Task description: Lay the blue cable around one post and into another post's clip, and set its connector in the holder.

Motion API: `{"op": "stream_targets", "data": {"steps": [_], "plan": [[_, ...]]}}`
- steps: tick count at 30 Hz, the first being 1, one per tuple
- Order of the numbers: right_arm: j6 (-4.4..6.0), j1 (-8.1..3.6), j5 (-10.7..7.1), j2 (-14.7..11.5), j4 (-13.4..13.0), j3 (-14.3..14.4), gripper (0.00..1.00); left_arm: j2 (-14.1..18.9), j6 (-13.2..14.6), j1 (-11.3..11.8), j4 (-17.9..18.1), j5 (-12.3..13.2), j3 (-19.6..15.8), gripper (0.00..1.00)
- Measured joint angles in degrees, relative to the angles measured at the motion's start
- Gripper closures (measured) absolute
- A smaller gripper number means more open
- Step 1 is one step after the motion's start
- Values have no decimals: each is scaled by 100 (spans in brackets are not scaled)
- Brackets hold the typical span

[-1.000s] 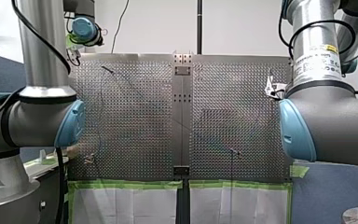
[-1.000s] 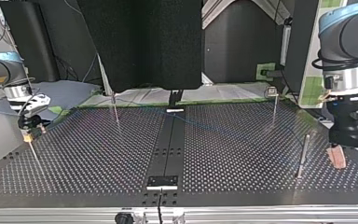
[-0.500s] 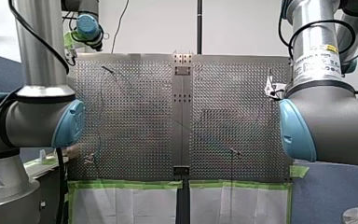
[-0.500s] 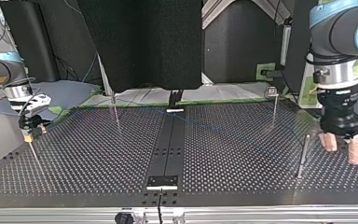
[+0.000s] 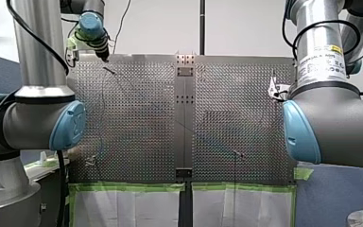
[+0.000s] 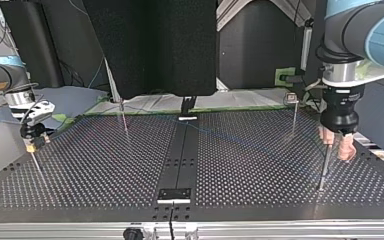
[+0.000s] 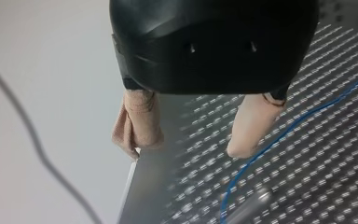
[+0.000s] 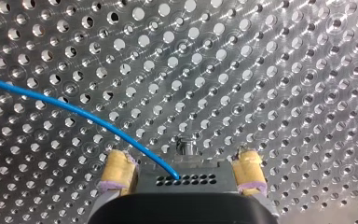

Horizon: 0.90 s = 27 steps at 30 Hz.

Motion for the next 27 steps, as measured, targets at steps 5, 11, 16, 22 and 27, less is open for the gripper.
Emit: {"op": "stream_targets", "data": {"steps": [5,11,16,22,27], "plan": [[0,4,1,0,2,0,1,-6,335,-27,-336,116,2,0],[0,5,0,0,3,0,1,-7,708,-42,-709,135,5,0],[0,5,-3,0,-3,1,1,-6,1043,-44,-1042,223,15,0],[0,4,0,0,-1,0,1,-3,1407,-45,-1302,462,29,0],[0,8,1,0,7,0,1,13,1363,-30,-1196,674,41,0]]}}
